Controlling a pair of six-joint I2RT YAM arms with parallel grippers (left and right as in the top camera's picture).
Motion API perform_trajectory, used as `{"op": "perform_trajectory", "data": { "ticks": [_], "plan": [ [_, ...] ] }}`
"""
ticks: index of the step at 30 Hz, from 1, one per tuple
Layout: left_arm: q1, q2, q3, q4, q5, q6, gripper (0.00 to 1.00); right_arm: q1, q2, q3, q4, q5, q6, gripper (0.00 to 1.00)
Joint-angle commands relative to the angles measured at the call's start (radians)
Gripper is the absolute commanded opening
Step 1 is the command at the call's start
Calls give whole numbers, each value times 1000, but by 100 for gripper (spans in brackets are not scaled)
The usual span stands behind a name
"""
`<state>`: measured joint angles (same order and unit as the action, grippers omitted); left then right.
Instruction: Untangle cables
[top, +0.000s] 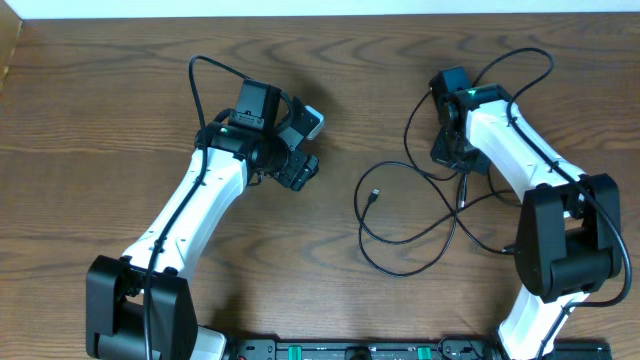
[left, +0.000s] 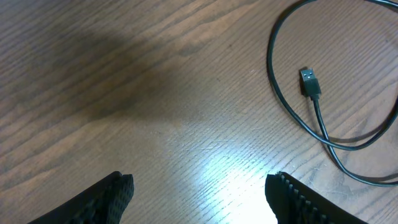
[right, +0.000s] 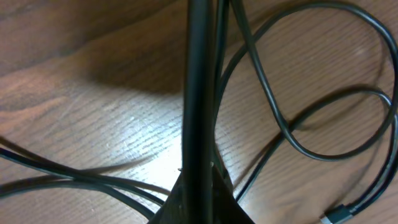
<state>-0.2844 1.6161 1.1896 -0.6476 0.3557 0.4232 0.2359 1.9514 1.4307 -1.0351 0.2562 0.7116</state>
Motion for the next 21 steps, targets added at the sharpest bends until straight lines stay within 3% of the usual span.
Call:
{"op": "perform_trajectory", "data": {
  "ticks": [1,6,13,21],
  "plan": [
    [-2,6,-6,-4,-5,6,73,-14,-53,66,-20,-14,-68,1],
    [-2,6,-6,-3,-5,6,73,-14,-182,233,-56,-22,-188,1],
    [-2,6,-6,-3,-5,6,73,-14,-364,630,-85,-80,-364,2],
    [-2,6,-6,-4,-5,6,73,-14,-445,1143,-90,-174,-406,1]
  ]
}}
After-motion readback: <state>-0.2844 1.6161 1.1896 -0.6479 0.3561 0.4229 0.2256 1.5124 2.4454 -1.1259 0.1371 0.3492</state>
